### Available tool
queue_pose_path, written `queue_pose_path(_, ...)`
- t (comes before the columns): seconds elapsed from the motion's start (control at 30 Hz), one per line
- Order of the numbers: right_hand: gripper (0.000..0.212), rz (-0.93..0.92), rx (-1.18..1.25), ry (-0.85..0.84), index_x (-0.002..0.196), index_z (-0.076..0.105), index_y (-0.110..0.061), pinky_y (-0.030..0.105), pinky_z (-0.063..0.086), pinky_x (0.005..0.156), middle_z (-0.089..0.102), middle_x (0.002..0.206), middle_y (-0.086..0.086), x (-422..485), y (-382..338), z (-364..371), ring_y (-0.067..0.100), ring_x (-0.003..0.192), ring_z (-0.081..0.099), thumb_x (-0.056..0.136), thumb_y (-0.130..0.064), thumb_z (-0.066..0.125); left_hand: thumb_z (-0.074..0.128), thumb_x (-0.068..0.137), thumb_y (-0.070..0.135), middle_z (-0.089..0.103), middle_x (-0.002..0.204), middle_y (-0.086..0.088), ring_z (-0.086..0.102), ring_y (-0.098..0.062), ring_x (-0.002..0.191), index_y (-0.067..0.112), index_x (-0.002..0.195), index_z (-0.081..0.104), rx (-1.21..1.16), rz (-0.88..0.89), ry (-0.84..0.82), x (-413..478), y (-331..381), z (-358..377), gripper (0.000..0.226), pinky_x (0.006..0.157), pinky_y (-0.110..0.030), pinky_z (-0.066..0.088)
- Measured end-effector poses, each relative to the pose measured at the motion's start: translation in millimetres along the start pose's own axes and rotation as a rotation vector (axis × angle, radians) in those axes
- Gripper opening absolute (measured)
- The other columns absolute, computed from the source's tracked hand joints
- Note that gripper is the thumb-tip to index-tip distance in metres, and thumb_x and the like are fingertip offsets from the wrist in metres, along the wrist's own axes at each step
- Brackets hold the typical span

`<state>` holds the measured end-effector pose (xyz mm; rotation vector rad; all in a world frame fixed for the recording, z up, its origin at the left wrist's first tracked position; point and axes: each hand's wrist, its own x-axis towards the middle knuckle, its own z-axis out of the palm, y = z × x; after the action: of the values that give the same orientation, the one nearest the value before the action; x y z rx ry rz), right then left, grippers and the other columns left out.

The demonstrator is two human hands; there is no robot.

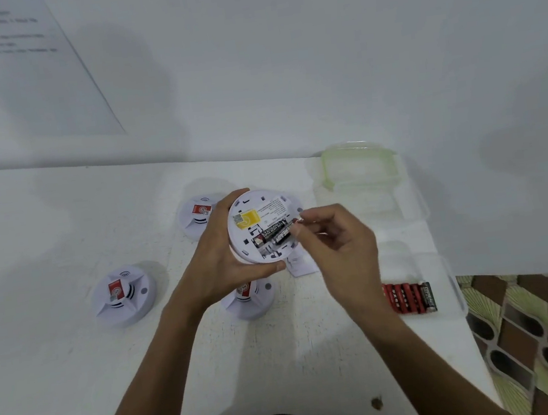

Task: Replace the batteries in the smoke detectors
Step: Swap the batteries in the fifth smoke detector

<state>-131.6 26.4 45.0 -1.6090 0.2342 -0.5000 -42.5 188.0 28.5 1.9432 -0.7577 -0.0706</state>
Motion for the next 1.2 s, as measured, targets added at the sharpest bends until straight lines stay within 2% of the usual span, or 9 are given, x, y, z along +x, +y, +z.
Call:
queue_pose_path(0.1, 0.012, -0.034, -0.1, 0.025, 0.096, 0.069, -0.016, 0.028, 0.056, 0.076, 0.07, 0.084, -0.004, -5, 4, 5, 0.014, 0.08, 0.067, 0.086, -0.01, 0.072, 0.077, 0.053, 0.057, 0.036, 0.129, 0.032, 0.041, 0.012, 0.118, 0.041, 0.131, 0.026, -0.003, -0.005, 0.004, -1, 1, -2, 0.095, 0.094, -0.002, 0.032)
queue_pose_path(0.2, 0.013, -0.08, -0.197, 0.049, 0.099, 0.068, -0.02, 0.025, 0.054, 0.078, 0.064, 0.103, -0.004, -7, 4, 7, 0.011, 0.096, 0.062, 0.086, -0.02, 0.072, 0.077, 0.053, 0.063, 0.036, 0.129, 0.035, 0.042, 0.009, 0.12, 0.046, 0.131, 0.025, -0.026, -0.01, 0.012, -2, 5, -3, 0.095, 0.096, -0.005, 0.035)
queue_pose_path(0.3, 0.015, -0.088, -0.124, 0.029, 0.101, 0.066, -0.013, 0.021, 0.055, 0.084, 0.056, 0.118, -0.001, -10, 5, 12, 0.011, 0.113, 0.059, 0.087, -0.011, 0.071, 0.066, 0.058, 0.076, 0.03, 0.127, 0.048, 0.037, 0.014, 0.121, 0.044, 0.131, 0.025, -0.04, 0.003, 0.024, -2, 9, -3, 0.089, 0.097, -0.002, 0.03)
queue_pose_path(0.4, 0.015, -0.056, -0.034, 0.002, 0.104, 0.065, -0.007, 0.022, 0.058, 0.078, 0.06, 0.118, 0.0, -13, 8, 16, 0.013, 0.111, 0.062, 0.089, -0.007, 0.067, 0.066, 0.059, 0.075, 0.03, 0.127, 0.049, 0.036, 0.015, 0.122, 0.037, 0.13, 0.027, -0.06, 0.008, 0.032, -3, 11, -3, 0.089, 0.097, -0.001, 0.029)
queue_pose_path(0.67, 0.022, -0.27, -0.148, 0.091, 0.1, 0.071, -0.001, 0.031, 0.062, 0.072, 0.06, 0.119, 0.01, -18, 16, 20, 0.012, 0.106, 0.065, 0.087, -0.019, 0.066, 0.067, 0.057, 0.076, 0.033, 0.126, 0.046, 0.04, 0.013, 0.121, 0.033, 0.13, 0.027, -0.097, 0.001, 0.057, -5, 17, -3, 0.093, 0.096, -0.003, 0.033)
queue_pose_path(0.83, 0.025, -0.342, -0.189, 0.114, 0.101, 0.073, 0.0, 0.029, 0.061, 0.074, 0.06, 0.121, 0.014, -19, 22, 23, 0.012, 0.103, 0.066, 0.09, -0.02, 0.063, 0.067, 0.057, 0.075, 0.034, 0.126, 0.046, 0.04, 0.013, 0.12, 0.031, 0.13, 0.028, -0.104, 0.005, 0.061, -4, 16, -4, 0.093, 0.096, -0.003, 0.033)
queue_pose_path(0.97, 0.019, -0.233, -0.108, -0.01, 0.105, 0.069, -0.004, 0.023, 0.059, 0.074, 0.059, 0.121, 0.007, -13, 22, 17, 0.013, 0.112, 0.062, 0.089, -0.013, 0.066, 0.072, 0.055, 0.071, 0.033, 0.127, 0.045, 0.041, 0.007, 0.122, 0.038, 0.131, 0.027, -0.058, 0.0, 0.044, -6, 9, -7, 0.094, 0.099, -0.008, 0.035)
queue_pose_path(1.07, 0.024, -0.118, -0.136, -0.119, 0.118, 0.063, -0.015, 0.022, 0.058, 0.074, 0.066, 0.111, -0.002, 1, 21, 3, 0.011, 0.099, 0.066, 0.095, -0.013, 0.058, 0.079, 0.053, 0.057, 0.033, 0.127, 0.044, 0.041, 0.006, 0.122, 0.039, 0.133, 0.026, -0.018, -0.029, 0.041, -9, -2, -9, 0.098, 0.1, -0.01, 0.037)
queue_pose_path(1.2, 0.033, -0.09, -0.654, -0.294, 0.127, 0.059, -0.021, 0.02, 0.053, 0.078, 0.068, 0.106, 0.0, 27, 42, -22, 0.008, 0.089, 0.063, 0.096, -0.013, 0.055, 0.083, 0.051, 0.05, 0.039, 0.132, 0.029, 0.044, 0.002, 0.123, 0.034, 0.136, 0.027, -0.004, -0.073, 0.042, -14, -13, -15, 0.103, 0.101, -0.018, 0.041)
